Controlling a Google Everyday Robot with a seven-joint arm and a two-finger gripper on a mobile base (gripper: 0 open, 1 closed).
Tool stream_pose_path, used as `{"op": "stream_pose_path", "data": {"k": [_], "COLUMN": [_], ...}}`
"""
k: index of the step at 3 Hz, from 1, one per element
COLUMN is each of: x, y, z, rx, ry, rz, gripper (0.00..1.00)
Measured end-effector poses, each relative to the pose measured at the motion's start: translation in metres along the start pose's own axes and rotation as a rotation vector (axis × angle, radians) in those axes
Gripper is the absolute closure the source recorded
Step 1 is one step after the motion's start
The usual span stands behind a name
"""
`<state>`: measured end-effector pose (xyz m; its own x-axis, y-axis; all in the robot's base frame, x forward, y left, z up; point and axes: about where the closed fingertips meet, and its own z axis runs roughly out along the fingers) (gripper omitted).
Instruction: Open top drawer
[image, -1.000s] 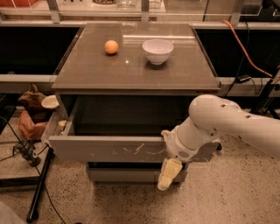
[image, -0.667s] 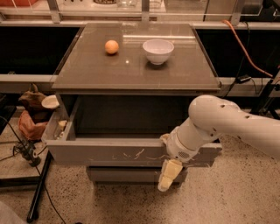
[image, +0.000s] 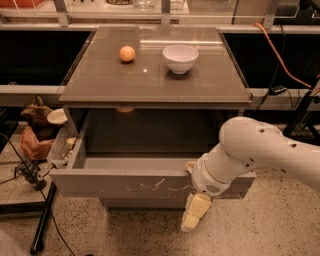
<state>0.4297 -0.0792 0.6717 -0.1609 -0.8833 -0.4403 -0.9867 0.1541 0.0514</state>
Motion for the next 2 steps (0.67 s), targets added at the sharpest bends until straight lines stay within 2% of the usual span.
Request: {"op": "stream_pose_path", "data": {"k": [1,2], "x": [-0.002,-0.009], "y": [0.005,0.026], "z": [0.002,-0.005], "rx": [-0.019,-0.035], "ry": [0.002,0.02], "rz": [-0.003,-0.005], "gripper": [0.0,0.0]}}
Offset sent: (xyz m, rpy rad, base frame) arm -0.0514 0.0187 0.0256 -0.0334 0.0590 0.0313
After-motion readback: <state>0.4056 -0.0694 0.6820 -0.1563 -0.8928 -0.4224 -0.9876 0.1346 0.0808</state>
